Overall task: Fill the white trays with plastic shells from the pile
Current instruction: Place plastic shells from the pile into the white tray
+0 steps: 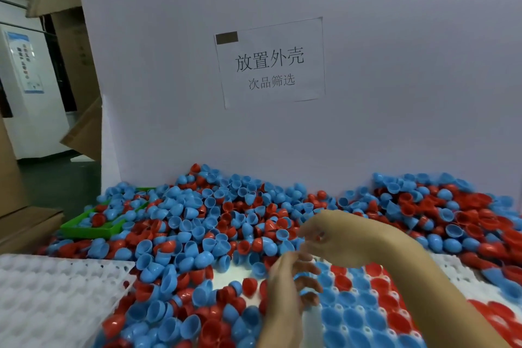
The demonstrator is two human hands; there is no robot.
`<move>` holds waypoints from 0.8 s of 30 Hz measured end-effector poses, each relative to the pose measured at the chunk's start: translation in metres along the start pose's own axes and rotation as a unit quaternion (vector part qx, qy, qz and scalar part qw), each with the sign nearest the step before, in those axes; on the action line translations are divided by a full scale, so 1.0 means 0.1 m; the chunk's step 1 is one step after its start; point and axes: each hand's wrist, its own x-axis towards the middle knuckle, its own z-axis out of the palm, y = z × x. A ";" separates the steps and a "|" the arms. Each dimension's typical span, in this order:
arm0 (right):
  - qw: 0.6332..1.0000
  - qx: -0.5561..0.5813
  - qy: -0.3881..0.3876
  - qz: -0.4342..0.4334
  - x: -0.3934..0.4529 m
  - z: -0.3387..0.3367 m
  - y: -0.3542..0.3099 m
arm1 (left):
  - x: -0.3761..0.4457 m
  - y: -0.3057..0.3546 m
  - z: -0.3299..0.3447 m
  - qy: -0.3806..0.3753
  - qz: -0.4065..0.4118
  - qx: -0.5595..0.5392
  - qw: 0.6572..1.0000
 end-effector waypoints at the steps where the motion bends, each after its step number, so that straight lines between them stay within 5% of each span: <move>1: 0.998 0.015 -0.021 0.062 -0.06 0.09 0.18 | 0.00 -0.02 -0.01 -0.001 0.034 0.048 0.998; 6: 0.996 0.019 0.040 0.081 -0.41 0.31 0.87 | -0.01 -0.06 -0.01 -0.024 0.189 0.373 0.908; 13: 0.979 0.097 0.161 0.076 -0.61 0.66 1.29 | 0.27 0.14 0.02 0.026 0.232 0.559 0.795; 17: 0.970 0.127 0.199 0.063 -0.66 0.73 1.35 | 0.60 0.27 -0.02 0.104 0.215 0.695 0.678; 24: 0.961 0.138 0.229 0.074 -0.77 0.82 1.27 | 1.04 0.25 -0.01 0.046 0.053 0.796 0.602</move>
